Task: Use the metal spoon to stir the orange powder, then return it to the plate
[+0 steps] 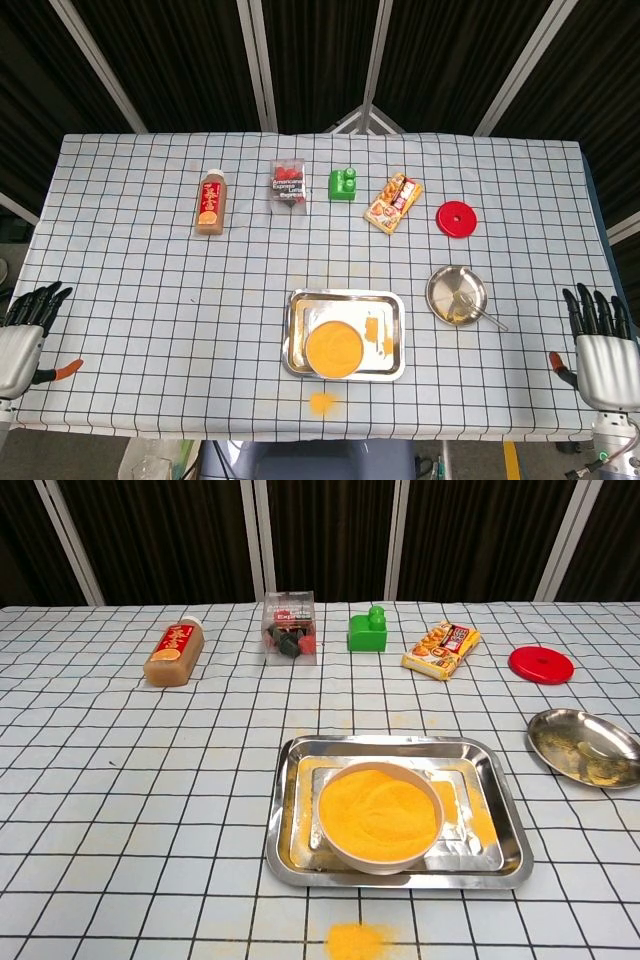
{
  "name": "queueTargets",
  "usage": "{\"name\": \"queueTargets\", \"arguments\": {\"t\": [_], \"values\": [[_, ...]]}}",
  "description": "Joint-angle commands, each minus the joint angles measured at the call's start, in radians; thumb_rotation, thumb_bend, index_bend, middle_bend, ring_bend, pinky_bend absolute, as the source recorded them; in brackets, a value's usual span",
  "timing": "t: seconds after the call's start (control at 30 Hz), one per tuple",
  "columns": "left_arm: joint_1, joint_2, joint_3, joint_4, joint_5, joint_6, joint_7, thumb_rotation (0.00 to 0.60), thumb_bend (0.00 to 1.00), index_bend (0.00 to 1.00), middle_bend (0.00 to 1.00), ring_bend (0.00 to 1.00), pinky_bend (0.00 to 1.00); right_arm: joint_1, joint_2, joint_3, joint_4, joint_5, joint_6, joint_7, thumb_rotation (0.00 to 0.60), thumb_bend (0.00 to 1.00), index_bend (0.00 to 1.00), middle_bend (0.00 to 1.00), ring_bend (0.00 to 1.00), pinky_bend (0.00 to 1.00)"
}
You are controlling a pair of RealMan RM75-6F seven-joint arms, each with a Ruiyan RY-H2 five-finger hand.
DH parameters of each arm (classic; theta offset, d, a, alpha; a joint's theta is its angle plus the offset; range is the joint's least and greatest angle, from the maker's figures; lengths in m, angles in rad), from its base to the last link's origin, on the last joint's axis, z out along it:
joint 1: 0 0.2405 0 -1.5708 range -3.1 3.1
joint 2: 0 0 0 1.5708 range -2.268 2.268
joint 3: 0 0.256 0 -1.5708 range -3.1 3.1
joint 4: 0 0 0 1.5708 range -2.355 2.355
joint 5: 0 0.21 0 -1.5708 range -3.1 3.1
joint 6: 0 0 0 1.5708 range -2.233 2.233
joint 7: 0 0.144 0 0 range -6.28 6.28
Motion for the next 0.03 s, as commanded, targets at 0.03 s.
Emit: {"name": "queueTargets", "arguments": {"t": [0.03], "values": [[0.000, 0.000, 0.001, 0.001, 0.005, 0.003, 0.003, 0.600, 0.00, 0.00, 0.00, 0.00, 0.00, -0.034, 0.040, -0.044, 0.009, -0.074, 0.015, 0.110, 0.600, 0.29, 0.00, 0.00, 0.00, 0.00]]}}
